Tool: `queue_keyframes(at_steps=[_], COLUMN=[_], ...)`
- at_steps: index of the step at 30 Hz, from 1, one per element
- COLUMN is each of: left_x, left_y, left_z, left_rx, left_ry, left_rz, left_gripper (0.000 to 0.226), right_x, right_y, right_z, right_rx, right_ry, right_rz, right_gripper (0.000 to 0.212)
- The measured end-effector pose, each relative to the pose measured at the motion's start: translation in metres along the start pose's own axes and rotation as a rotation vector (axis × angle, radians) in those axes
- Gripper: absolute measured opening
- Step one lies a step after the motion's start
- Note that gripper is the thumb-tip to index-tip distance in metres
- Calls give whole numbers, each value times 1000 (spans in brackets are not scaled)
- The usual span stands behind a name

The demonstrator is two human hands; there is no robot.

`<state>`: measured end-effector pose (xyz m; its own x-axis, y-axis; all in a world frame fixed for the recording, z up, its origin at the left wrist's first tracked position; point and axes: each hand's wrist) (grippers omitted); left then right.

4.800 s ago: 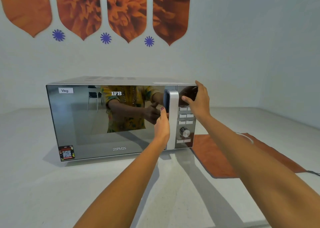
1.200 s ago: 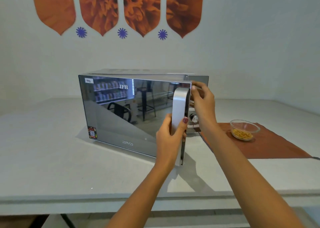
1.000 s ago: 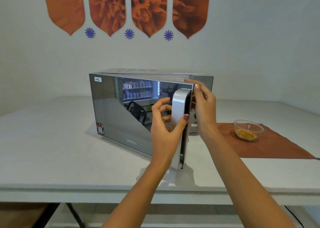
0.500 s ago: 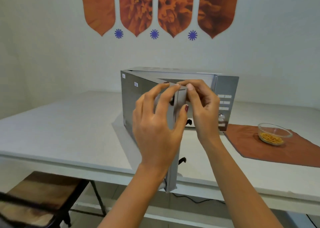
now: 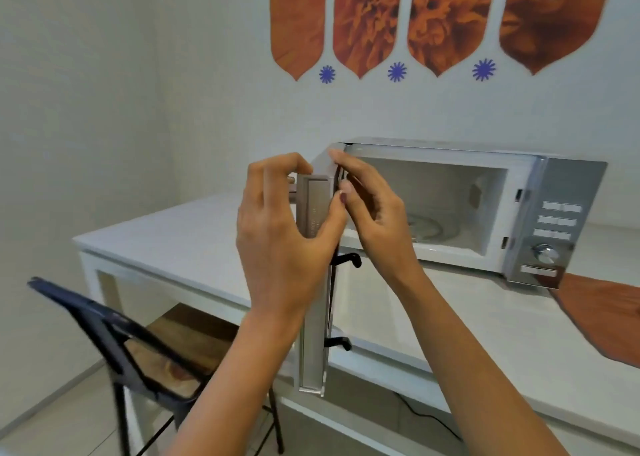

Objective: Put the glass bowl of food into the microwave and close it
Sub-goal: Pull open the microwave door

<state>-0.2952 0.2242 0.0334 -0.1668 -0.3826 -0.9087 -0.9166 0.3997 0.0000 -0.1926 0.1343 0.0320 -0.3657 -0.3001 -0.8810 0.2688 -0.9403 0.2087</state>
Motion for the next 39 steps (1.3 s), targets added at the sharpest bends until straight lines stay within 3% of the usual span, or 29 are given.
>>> queue_keyframes(at_steps=[8, 15, 27, 34, 36, 39], left_x=[-16, -13, -9, -17, -18, -12], left_y=[35, 34, 23, 25, 22, 13], left_z=[37, 63, 72, 57, 48, 30], left_rx=[-101, -134, -95, -88, -139, -32], left_ry=[38, 80, 19, 26, -51, -154], left_rz=[20, 77, 8, -89, -116, -105], left_gripper=[26, 55, 51, 32, 28, 26], right_x=[-3, -9, -9, -3, 1, 8], right_y=[-54, -85, -84, -66, -59, -42], right_z=[-10, -19, -25, -11, -7, -3], right_rx=[0, 50, 88, 80, 84, 133], right_ry=[0, 31, 51, 53, 54, 60], right_rz=[111, 148, 162, 18, -60, -172], right_gripper=[58, 67, 70, 56, 50, 39])
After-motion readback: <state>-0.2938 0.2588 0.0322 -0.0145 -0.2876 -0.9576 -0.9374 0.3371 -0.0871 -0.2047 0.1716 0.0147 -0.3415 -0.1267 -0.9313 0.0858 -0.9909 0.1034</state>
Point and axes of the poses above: each hand's wrist, its own x-axis away from the middle knuckle, its own y-axis out of the back of the hand, z = x × y, and after that the axes turned 4 degrees about y, right-handed
